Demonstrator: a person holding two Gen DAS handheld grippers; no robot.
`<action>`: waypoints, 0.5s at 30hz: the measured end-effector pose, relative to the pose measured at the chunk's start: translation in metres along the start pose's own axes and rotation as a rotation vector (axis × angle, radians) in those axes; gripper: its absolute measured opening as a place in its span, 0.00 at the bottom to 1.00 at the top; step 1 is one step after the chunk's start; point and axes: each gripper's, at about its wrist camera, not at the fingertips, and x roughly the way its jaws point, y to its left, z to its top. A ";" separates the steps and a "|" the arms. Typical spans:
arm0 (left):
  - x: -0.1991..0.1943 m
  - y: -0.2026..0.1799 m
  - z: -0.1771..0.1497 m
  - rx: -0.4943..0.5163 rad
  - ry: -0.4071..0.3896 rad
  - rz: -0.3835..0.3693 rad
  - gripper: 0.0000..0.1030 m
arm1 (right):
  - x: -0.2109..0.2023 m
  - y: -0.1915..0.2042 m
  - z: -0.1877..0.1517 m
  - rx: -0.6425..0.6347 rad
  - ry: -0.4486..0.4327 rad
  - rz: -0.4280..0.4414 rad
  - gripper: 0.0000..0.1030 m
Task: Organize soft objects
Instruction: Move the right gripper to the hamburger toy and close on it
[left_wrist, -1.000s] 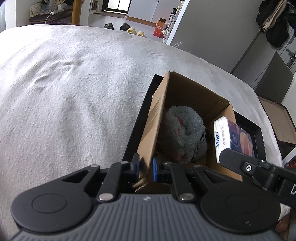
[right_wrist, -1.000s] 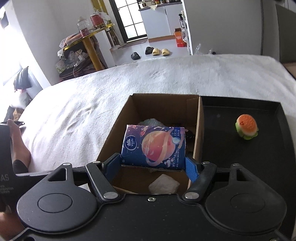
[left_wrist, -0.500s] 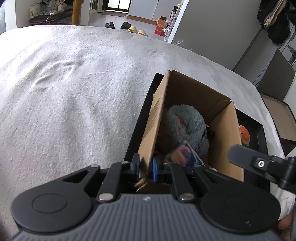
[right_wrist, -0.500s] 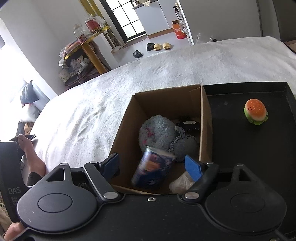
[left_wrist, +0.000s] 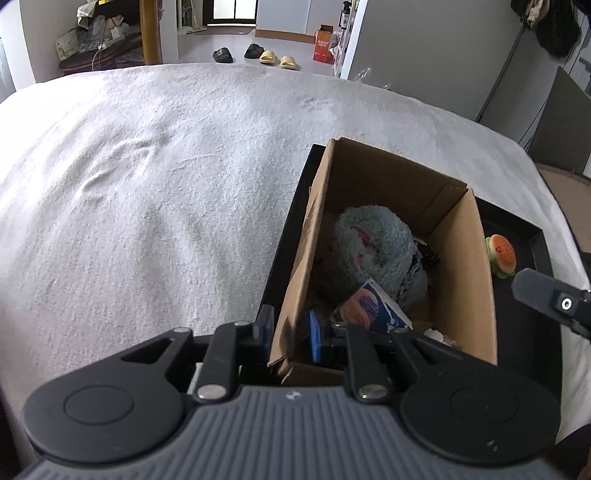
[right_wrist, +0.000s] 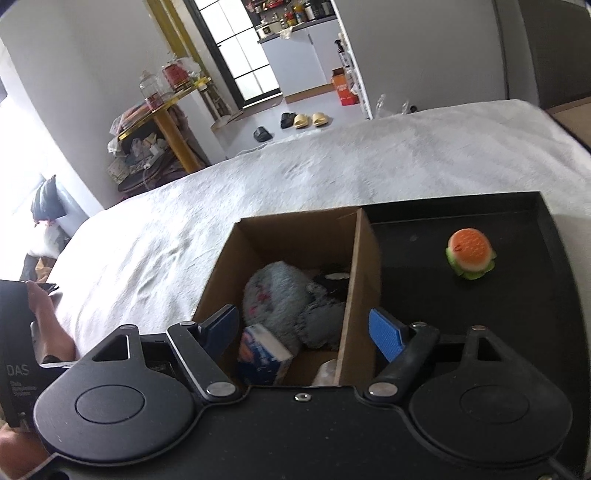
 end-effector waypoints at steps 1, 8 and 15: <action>0.000 -0.001 0.001 0.004 0.002 0.008 0.27 | 0.000 -0.003 0.000 0.001 -0.004 -0.009 0.75; 0.002 -0.009 0.004 0.020 0.006 0.035 0.47 | -0.001 -0.023 0.001 0.021 -0.027 -0.049 0.76; 0.006 -0.024 0.009 0.059 0.011 0.062 0.55 | 0.000 -0.045 0.004 0.050 -0.046 -0.075 0.79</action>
